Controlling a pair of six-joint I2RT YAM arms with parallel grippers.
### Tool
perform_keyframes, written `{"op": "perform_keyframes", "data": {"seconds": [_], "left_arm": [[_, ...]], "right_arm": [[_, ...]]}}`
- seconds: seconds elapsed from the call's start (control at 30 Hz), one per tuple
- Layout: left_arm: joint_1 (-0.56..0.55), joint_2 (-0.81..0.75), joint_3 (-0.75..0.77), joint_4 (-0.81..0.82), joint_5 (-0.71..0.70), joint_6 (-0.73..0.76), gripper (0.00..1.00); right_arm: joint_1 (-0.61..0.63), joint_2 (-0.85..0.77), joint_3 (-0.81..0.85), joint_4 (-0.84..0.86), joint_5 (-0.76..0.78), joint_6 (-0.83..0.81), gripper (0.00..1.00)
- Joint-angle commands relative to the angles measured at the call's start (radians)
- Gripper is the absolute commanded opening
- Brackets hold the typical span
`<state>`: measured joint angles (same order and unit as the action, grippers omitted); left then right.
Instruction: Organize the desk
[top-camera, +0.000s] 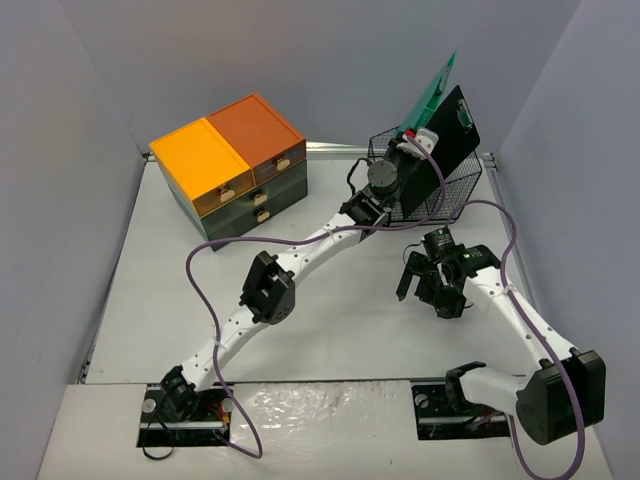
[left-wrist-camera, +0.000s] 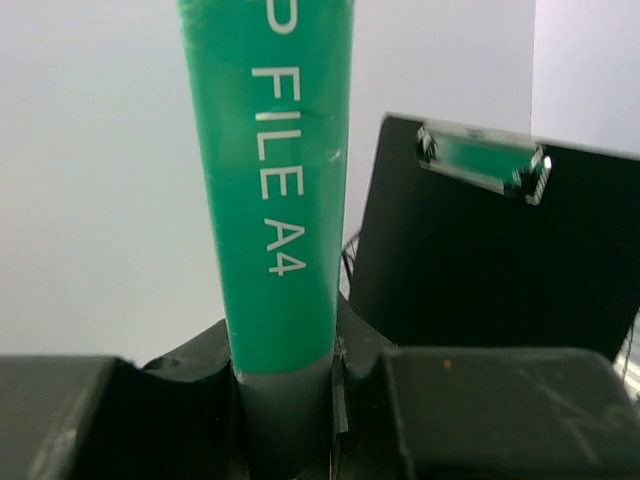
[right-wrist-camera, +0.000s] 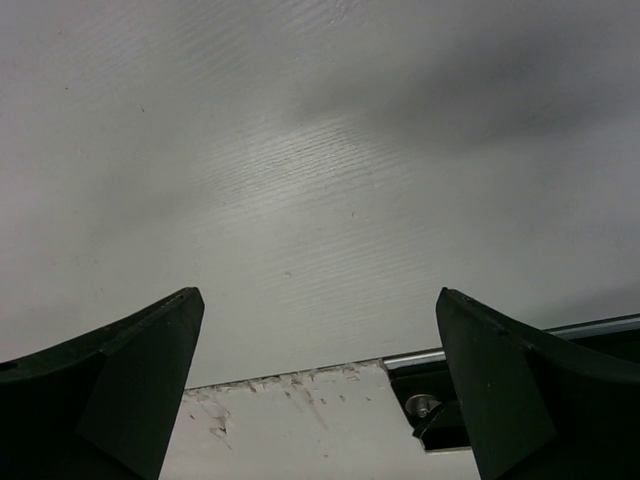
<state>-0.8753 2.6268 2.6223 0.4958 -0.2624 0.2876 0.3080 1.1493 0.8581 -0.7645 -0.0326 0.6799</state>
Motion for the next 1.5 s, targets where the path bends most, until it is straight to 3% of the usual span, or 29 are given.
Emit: {"op": "perform_keyframes", "data": {"seconds": [0.0,0.53,0.87,1.17,1.37,1.47], "left_arm": [[0.003,-0.032,0.086,0.246,0.021,0.011,0.0],[0.01,0.05,0.049,0.485,0.002,-0.176,0.0],[-0.001,0.03,-0.045,0.538,-0.016,-0.161,0.0],[-0.036,-0.052,-0.232,0.6,-0.04,-0.091,0.0],[-0.037,-0.069,-0.247,0.574,-0.058,-0.081,0.0],[-0.04,-0.092,-0.271,0.566,-0.058,-0.064,0.25]], "right_arm": [[-0.006,-0.002,-0.008,0.0,-0.002,-0.026,1.0],[-0.009,-0.027,-0.058,0.01,-0.017,-0.023,1.0],[-0.009,-0.022,-0.078,0.021,-0.021,-0.031,1.0],[-0.014,-0.025,-0.098,0.042,-0.035,-0.031,1.0],[-0.015,-0.041,-0.112,0.051,-0.049,-0.031,1.0],[-0.016,-0.048,-0.112,0.054,-0.053,-0.034,1.0]]}}
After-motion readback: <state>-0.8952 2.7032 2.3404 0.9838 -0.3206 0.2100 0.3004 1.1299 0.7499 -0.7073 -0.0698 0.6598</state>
